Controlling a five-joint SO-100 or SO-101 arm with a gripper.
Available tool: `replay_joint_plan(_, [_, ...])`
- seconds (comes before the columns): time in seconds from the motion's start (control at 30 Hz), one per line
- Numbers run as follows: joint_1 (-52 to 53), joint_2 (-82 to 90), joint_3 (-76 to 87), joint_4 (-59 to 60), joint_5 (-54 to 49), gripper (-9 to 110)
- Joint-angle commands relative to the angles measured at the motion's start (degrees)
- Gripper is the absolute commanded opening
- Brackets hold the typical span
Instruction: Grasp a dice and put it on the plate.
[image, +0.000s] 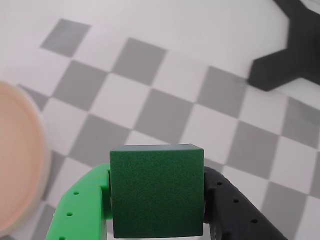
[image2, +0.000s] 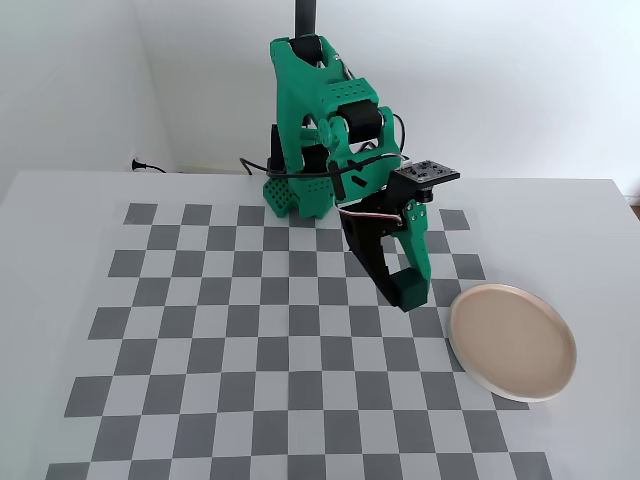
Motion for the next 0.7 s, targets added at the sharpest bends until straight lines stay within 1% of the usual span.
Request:
replay_joint_plan(0.0, [-4.04, 3.16, -1.14, 0.26, 1.05, -4])
replay_joint_plan(0.3, [-11.69, 0.35, -1.67, -1.67, 2.72, -4])
replay_joint_plan(0.67, [-16.88, -11.69, -11.51, -1.14, 5.19, -4])
